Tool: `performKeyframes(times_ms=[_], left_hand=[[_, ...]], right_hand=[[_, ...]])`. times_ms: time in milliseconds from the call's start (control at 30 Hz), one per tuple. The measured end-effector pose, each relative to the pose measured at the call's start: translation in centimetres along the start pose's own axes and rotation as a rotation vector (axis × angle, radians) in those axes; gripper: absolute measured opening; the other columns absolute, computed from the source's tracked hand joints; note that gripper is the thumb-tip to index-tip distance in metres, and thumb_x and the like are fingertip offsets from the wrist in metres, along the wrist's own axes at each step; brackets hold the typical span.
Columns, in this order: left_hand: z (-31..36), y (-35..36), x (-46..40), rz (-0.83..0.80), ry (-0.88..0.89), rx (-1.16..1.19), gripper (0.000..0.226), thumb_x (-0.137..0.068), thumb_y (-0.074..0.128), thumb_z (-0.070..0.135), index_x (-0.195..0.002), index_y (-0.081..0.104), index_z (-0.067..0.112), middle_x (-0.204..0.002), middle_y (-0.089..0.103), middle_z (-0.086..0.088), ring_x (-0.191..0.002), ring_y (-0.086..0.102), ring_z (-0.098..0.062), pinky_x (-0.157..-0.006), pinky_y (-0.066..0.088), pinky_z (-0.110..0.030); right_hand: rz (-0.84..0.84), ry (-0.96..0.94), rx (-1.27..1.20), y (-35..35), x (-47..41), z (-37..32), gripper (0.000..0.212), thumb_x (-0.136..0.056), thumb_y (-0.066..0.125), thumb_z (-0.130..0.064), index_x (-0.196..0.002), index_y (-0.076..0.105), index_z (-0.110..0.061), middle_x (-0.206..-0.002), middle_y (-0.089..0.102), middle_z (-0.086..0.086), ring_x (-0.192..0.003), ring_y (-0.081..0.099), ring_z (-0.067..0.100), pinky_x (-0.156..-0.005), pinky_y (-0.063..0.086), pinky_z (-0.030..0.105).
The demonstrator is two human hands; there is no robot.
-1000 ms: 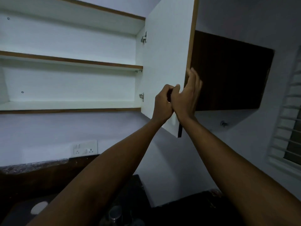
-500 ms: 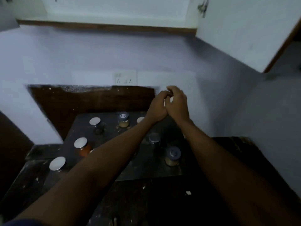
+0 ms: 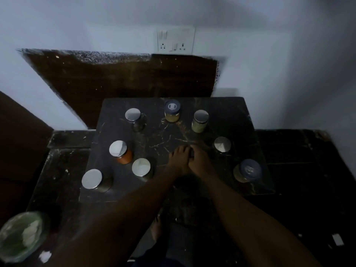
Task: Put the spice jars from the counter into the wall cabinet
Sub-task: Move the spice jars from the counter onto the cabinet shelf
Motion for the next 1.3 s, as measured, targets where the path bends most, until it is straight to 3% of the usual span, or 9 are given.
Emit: performKeyframes(times_ms=[233, 333, 433, 500, 633, 767, 900, 1033, 1300], left_hand=[[-1.2, -0.7, -1.7, 0.021, 0.038, 0.119, 0.084, -0.084, 0.074, 0.042, -0.155, 0.034, 0.022, -0.156, 0.034, -0.006, -0.141, 0.039, -0.029, -0.116, 0.04, -0.049], [-0.3, -4.6, -2.6, 0.205, 0.09, 0.148, 0.08, -0.081, 0.075, 0.04, -0.15, 0.04, 0.019, -0.147, 0.045, -0.006, -0.135, 0.045, -0.028, -0.114, 0.039, -0.045], [0.6, -10.4, -2.8, 0.364, 0.162, 0.292, 0.072, -0.082, 0.081, 0.038, -0.143, 0.049, 0.018, -0.144, 0.052, -0.002, -0.134, 0.049, -0.018, -0.116, 0.039, -0.044], [1.0, -14.4, -3.2, 0.504, 0.199, 0.4, 0.079, -0.077, 0.084, 0.038, -0.144, 0.051, 0.015, -0.143, 0.054, -0.002, -0.133, 0.052, -0.016, -0.115, 0.041, -0.044], [4.5, -26.0, -3.5, 0.797, 0.36, 0.405, 0.088, -0.071, 0.072, 0.038, -0.151, 0.044, 0.012, -0.142, 0.054, -0.006, -0.132, 0.052, -0.02, -0.11, 0.045, -0.045], [7.9, -36.9, -2.1, 1.02, 0.511, 0.36, 0.081, -0.079, 0.074, 0.046, -0.151, 0.044, 0.022, -0.133, 0.058, 0.001, -0.123, 0.057, -0.016, -0.104, 0.049, -0.034], [10.9, -46.7, 0.4, 1.2, 0.636, 0.308, 0.078, -0.08, 0.078, 0.044, -0.147, 0.046, 0.02, -0.132, 0.061, 0.003, -0.122, 0.059, -0.013, -0.103, 0.051, -0.032], [12.4, -54.2, 2.2, 1.255, 0.688, 0.281, 0.075, -0.08, 0.082, 0.04, -0.143, 0.047, 0.021, -0.13, 0.063, 0.004, -0.124, 0.058, -0.017, -0.103, 0.053, -0.039], [10.0, -60.7, 0.3, 1.144, 0.608, 0.369, 0.074, -0.078, 0.083, 0.041, -0.141, 0.048, 0.023, -0.13, 0.062, 0.001, -0.121, 0.061, -0.016, -0.103, 0.055, -0.04]], right_hand=[[-0.042, -0.092, 0.137, -0.2, -0.8, 1.1, 0.073, -0.095, 0.061, -0.017, -0.16, 0.029, -0.011, -0.166, 0.031, 0.012, -0.155, 0.028, 0.025, -0.13, 0.018, 0.042], [-0.057, -0.221, 0.094, -3.5, -2.9, 0.0, 0.069, -0.098, 0.06, -0.014, -0.16, 0.03, -0.01, -0.164, 0.034, 0.013, -0.154, 0.032, 0.026, -0.128, 0.023, 0.04], [-0.026, -0.344, 0.049, -8.5, -5.4, -3.8, 0.078, -0.093, 0.066, -0.014, -0.16, 0.029, -0.028, -0.162, 0.036, 0.006, -0.15, 0.038, 0.024, -0.124, 0.034, 0.039], [0.022, -0.521, 0.069, -11.5, -6.7, -6.5, 0.079, -0.091, 0.067, -0.023, -0.159, 0.027, -0.032, -0.166, 0.028, 0.004, -0.153, 0.031, 0.022, -0.126, 0.031, 0.042], [0.146, -0.772, 0.108, -19.5, -8.7, -14.4, 0.089, -0.088, 0.064, -0.045, -0.161, 0.012, -0.042, -0.17, 0.007, -0.012, -0.157, 0.018, 0.013, -0.123, 0.028, 0.03], [0.413, -0.939, 0.097, -26.7, -9.1, -24.5, 0.077, -0.083, 0.056, -0.041, -0.155, 0.031, -0.029, -0.16, 0.027, -0.001, -0.144, 0.039, 0.025, -0.105, 0.052, 0.042], [0.522, -1.1, 0.031, -33.4, -8.2, -33.6, 0.071, -0.076, 0.068, -0.033, -0.142, 0.047, -0.018, -0.143, 0.042, 0.004, -0.128, 0.049, 0.022, -0.098, 0.054, 0.037], [0.545, -1.199, -0.071, -37.9, -8.0, -40.0, 0.064, -0.074, 0.077, -0.026, -0.132, 0.053, -0.018, -0.135, 0.047, 0.001, -0.119, 0.055, 0.014, -0.093, 0.054, 0.023], [0.53, -1.169, -0.029, -39.2, -11.6, -45.9, 0.059, -0.077, 0.085, -0.03, -0.127, 0.057, -0.015, -0.13, 0.053, 0.001, -0.111, 0.059, 0.013, -0.094, 0.053, 0.026]])
Point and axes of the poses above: each hand's wrist, its own x-axis away from the middle knuckle, its own y-axis out of the palm, z = x × y, the point moved 1 cm from there along -x, towards the middle knuckle
